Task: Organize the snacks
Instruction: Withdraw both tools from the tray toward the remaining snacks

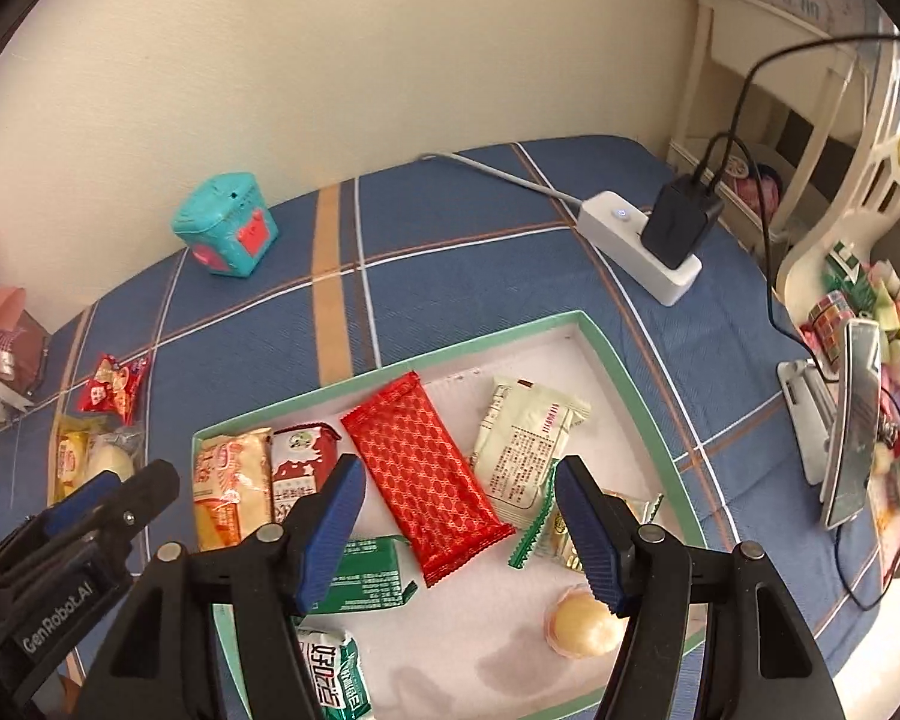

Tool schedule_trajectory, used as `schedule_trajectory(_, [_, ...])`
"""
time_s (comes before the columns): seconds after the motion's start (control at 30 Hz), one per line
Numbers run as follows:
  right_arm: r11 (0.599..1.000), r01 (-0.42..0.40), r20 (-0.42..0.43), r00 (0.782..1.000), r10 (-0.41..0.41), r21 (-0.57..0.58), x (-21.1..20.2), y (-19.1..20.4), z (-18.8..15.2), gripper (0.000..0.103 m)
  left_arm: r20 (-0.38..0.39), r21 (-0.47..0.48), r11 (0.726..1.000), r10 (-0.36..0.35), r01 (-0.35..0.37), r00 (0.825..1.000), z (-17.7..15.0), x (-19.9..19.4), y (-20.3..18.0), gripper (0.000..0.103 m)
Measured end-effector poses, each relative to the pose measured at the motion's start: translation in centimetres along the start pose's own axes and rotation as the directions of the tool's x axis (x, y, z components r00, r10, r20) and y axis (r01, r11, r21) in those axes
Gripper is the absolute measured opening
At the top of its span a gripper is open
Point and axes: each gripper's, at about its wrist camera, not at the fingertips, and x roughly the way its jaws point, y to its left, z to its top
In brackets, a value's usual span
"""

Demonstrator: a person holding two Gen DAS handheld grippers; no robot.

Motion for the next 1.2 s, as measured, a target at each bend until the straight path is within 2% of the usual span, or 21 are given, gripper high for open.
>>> schedule_trajectory(0.23, [1.0, -0.004, -0.037, 0.999, 0.004, -0.001, 1.2, 0.2, -0.4, 0.069, 0.014, -0.037, 0.999, 0.013, -0.013, 1.0, 0.2, -0.4, 1.4, 0.063])
schedule_trajectory(0.3, [1.0, -0.001, -0.042, 0.999, 0.001, 0.003, 1.5, 0.1, -0.5, 0.071, 0.016, -0.049, 0.998, 0.03, -0.029, 0.999, 0.3, -0.3, 1.9, 0.068])
schedule_trajectory(0.47, [1.0, 0.014, -0.082, 0.997, -0.014, -0.006, 3.0, 0.4, -1.0, 0.077, -0.002, -0.089, 0.993, 0.074, -0.074, 0.997, 0.0, 0.7, 3.3, 0.069])
schedule_trajectory(0.63, [1.0, 0.02, -0.114, 0.993, -0.022, -0.016, 4.7, 0.6, -1.7, 0.093, -0.017, -0.097, 0.988, 0.118, -0.119, 0.993, -0.4, 1.9, 4.0, 0.081])
schedule_trajectory(0.77, [1.0, 0.018, -0.119, 0.993, -0.019, -0.008, 5.3, 0.5, -2.0, 0.103, -0.035, -0.109, 0.985, 0.13, -0.133, 0.991, -0.8, 2.9, 4.6, 0.081])
schedule_trajectory(0.9, [1.0, 0.022, -0.113, 0.993, -0.023, -0.008, 5.3, 0.5, -2.1, 0.103, -0.04, -0.114, 0.983, 0.141, -0.145, 0.989, -1.1, 3.3, 5.0, 0.082])
schedule_trajectory(0.97, [1.0, 0.021, -0.11, 0.994, -0.021, -0.002, 5.3, 0.4, -2.0, 0.103, -0.04, -0.119, 0.982, 0.142, -0.146, 0.989, -1.2, 3.5, 5.2, 0.089])
schedule_trajectory(1.2, [0.999, 0.047, -0.079, 0.996, -0.049, -0.023, 4.5, 0.6, -1.7, 0.103, -0.032, -0.144, 0.982, 0.118, -0.121, 0.993, -1.3, 3.4, 5.6, 0.095])
